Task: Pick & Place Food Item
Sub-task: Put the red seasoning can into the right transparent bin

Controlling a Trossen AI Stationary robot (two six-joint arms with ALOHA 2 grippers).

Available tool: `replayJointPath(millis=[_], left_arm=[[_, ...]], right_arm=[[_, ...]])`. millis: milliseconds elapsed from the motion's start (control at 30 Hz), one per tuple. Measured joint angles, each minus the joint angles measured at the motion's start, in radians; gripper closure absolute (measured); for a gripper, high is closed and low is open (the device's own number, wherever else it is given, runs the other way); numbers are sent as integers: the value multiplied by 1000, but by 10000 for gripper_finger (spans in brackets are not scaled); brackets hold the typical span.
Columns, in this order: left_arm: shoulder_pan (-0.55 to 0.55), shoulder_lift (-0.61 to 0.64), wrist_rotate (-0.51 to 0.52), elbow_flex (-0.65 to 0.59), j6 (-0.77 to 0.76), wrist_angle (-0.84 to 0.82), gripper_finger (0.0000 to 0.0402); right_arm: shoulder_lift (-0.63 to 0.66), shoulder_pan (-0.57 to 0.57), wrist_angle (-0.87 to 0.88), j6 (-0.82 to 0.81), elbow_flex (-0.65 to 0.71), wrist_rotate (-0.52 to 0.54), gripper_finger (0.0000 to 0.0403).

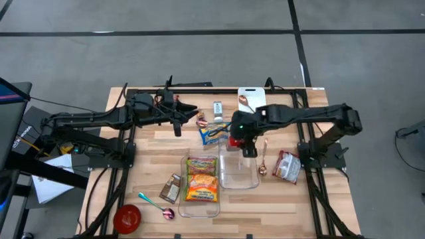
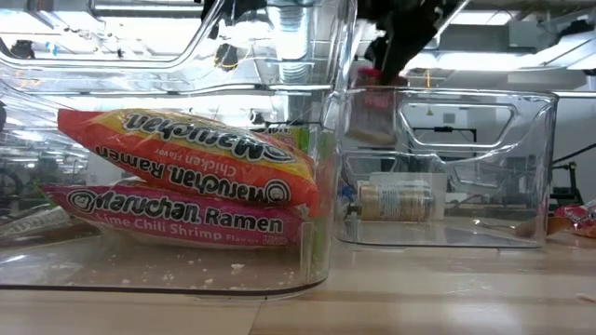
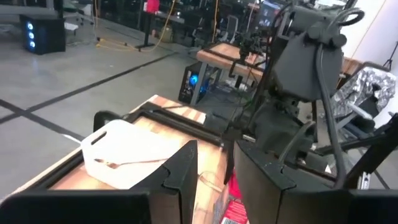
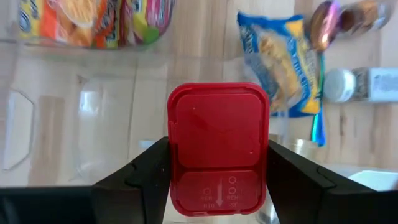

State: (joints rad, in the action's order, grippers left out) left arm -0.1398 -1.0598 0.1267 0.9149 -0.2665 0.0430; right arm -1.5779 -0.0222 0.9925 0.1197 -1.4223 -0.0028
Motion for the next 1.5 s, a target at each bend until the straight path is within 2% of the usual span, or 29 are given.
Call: replayJointPath(millis=[567,933,1500], left_arm=[[0,6,0,0,23,-29,302],[0,6,-1,0,26,-29,302],[0,6,-1,0,23,-29,302]], right_arm=[[-162,3,-71,-1,13,4,195],[-162,3,-161,-7,89,41,195],[-162,0,-175,20,90,44,184]])
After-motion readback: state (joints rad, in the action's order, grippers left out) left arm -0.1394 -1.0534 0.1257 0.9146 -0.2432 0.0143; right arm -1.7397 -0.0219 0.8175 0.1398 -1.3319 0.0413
